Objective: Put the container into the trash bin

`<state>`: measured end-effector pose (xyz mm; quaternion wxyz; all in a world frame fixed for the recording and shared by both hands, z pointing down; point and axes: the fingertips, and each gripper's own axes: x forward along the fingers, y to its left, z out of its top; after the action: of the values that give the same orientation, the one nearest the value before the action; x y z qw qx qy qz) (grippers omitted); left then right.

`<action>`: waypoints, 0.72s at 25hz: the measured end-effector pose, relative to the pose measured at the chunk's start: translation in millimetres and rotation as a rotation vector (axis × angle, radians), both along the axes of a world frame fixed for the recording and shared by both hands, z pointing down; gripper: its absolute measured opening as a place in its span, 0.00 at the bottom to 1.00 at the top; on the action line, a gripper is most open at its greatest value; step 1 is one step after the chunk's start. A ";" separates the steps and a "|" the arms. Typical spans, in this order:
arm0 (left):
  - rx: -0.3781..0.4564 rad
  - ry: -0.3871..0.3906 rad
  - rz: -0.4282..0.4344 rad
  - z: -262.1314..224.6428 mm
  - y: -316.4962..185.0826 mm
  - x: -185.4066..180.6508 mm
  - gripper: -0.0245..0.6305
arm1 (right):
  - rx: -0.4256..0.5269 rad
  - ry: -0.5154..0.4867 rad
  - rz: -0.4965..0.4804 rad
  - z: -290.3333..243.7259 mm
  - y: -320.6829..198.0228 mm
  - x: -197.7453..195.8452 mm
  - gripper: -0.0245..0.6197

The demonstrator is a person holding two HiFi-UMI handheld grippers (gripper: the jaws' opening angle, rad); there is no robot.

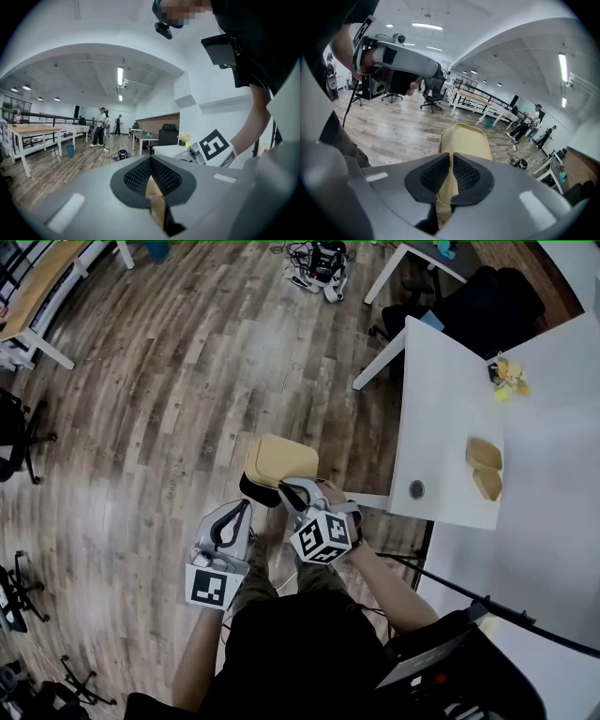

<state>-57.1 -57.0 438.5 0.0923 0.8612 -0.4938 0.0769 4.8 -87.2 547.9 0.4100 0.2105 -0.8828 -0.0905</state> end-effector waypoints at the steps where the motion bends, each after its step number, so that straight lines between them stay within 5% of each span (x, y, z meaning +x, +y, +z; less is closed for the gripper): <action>1: -0.005 -0.003 0.000 4.1 1.2 -0.3 0.04 | -0.009 0.000 0.002 4.8 2.5 -0.3 0.10; 18: -0.128 0.008 -0.032 69.6 22.1 -21.6 0.04 | -0.220 0.027 -0.005 106.8 54.2 -22.4 0.10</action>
<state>-78.7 -34.9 508.1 0.1505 0.8460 -0.5010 0.1034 -17.6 -33.0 654.8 0.4421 0.1605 -0.8825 0.0033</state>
